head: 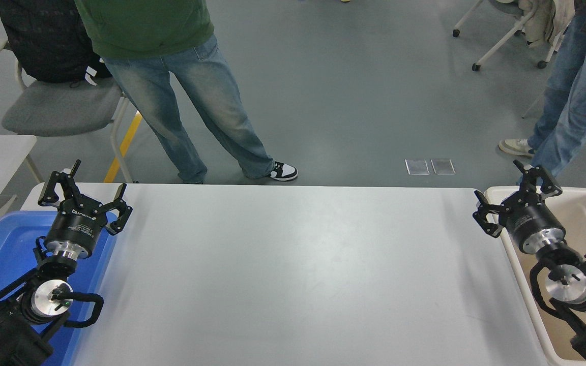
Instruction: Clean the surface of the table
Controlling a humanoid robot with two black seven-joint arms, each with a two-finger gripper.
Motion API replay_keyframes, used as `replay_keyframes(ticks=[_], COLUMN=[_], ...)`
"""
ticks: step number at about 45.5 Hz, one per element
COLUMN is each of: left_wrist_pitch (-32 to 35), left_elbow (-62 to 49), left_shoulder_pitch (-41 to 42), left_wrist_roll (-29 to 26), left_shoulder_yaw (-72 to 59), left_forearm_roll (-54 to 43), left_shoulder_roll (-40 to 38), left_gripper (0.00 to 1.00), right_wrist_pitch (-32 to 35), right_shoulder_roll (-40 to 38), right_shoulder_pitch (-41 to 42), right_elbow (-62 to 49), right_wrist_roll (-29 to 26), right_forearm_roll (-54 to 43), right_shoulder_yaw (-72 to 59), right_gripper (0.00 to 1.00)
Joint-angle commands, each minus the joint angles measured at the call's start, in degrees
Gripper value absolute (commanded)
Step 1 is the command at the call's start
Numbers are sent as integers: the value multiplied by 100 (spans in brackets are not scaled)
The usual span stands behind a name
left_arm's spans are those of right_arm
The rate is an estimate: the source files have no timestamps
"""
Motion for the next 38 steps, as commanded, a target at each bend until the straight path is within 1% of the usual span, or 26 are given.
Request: replay_keyframes(ticks=[1,8,25,32,38], left_wrist_pitch=[0,0,-9,0,0], left_elbow=[0,0,0,0,0], left_shoulder_pitch=[-1,-1,-1,-1,-1], left_wrist_roll=[-4,-4,-4,5,-4], left_shoulder_yaw=[0,0,-9,-9,-9], left_forearm_roll=[5,5,5,5,5], left_shoulder_roll=[0,0,0,0,0], left_gripper=[99,99,99,99,99], right_wrist_pitch=[31,-40,-110,-189,-216], right_shoulder_roll=[428,499,455,473,499], right_shoulder_pitch=[-41,99,170,108,108], right_elbow=[106,-70,-395,-316,-316], right_wrist_roll=[261,463,472,472,472], right_forearm_roll=[-175,-175,-193,-631,-676], right_shoulder_yaw=[120,138,76,85,85], right_gripper=[100,100,100,100,100])
